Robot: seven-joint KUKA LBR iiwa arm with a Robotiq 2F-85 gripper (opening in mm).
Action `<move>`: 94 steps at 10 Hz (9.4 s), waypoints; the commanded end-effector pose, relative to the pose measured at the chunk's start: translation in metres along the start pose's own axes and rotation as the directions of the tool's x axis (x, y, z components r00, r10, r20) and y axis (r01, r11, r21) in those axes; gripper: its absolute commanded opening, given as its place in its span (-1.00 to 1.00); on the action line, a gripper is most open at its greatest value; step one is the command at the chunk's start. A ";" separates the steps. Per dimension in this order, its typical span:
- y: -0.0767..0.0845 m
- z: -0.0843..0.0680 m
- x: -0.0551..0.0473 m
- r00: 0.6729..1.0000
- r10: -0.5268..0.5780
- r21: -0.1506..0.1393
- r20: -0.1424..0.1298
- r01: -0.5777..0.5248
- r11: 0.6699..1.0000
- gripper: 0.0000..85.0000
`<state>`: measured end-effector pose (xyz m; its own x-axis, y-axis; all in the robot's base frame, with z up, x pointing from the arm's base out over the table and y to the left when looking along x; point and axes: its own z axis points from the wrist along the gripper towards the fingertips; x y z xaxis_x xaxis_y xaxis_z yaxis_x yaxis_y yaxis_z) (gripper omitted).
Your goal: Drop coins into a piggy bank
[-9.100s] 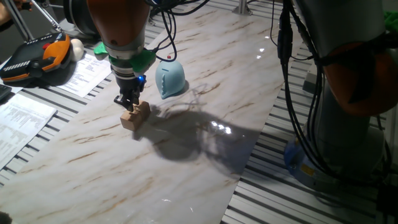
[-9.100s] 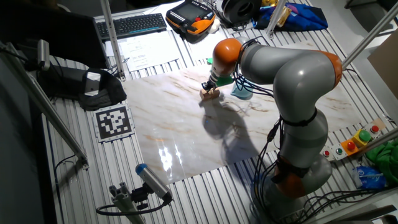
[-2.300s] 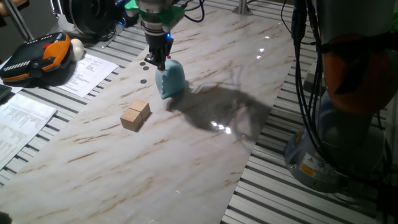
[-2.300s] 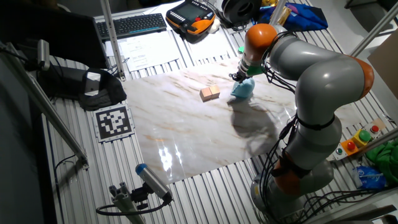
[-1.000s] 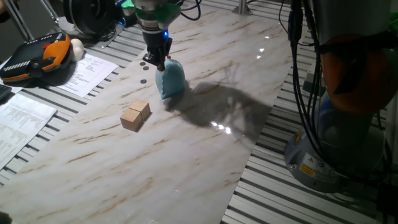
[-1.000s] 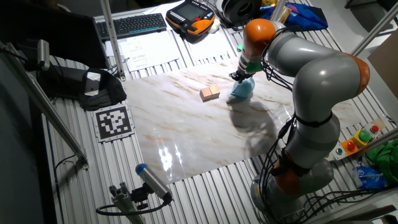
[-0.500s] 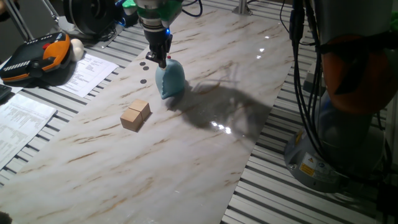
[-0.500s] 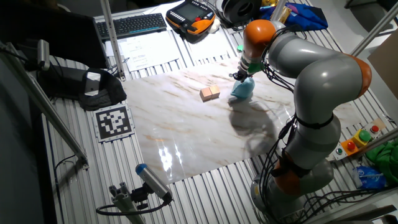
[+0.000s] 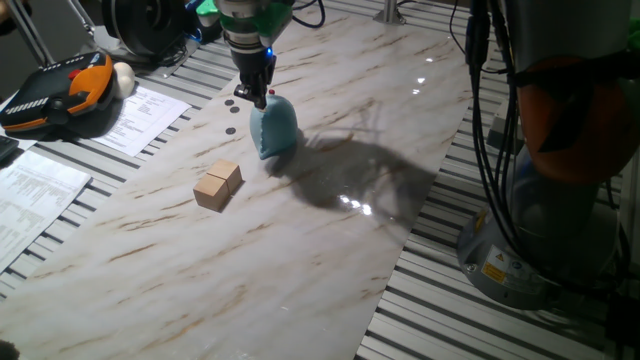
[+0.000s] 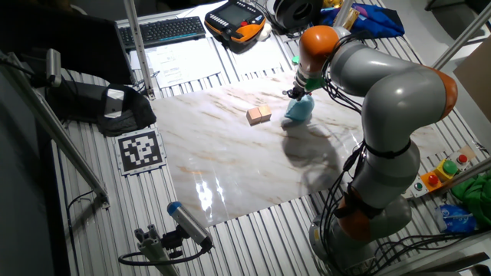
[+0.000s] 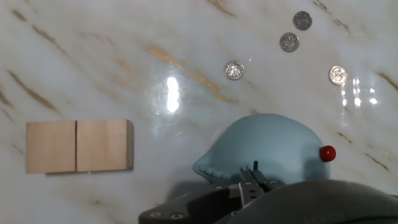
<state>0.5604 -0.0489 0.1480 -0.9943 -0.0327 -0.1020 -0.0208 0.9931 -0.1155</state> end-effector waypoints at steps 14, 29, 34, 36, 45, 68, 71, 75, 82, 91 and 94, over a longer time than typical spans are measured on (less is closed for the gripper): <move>-0.003 0.008 -0.004 1.000 0.001 0.010 -0.002 -0.001 1.000 -1.00; -0.004 0.012 -0.003 1.000 0.001 0.039 0.004 -0.001 0.999 -1.00; -0.005 0.014 -0.002 1.000 0.000 0.045 0.007 0.000 0.999 -1.00; -0.006 0.016 -0.002 1.000 0.000 0.047 0.008 0.000 0.999 -1.00; -0.007 0.023 0.001 1.000 0.008 0.033 0.012 -0.008 0.999 -1.00; -0.006 -0.010 0.004 0.999 0.044 -0.016 0.013 -0.044 0.999 -1.00; -0.003 -0.015 0.009 0.998 0.059 -0.016 0.014 -0.059 0.998 -1.00; -0.001 -0.017 0.013 0.997 0.074 -0.036 0.015 -0.073 0.997 -1.00; 0.003 -0.021 0.020 0.995 0.097 -0.076 -0.012 -0.097 0.992 -1.00; 0.004 -0.023 0.024 0.995 0.061 -0.124 -0.076 -0.070 0.990 -1.00; 0.003 -0.024 0.024 0.995 0.062 -0.119 -0.076 -0.071 0.990 -1.00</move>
<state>0.5340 -0.0437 0.1685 -0.9987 0.0381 -0.0343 0.0378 0.9992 0.0096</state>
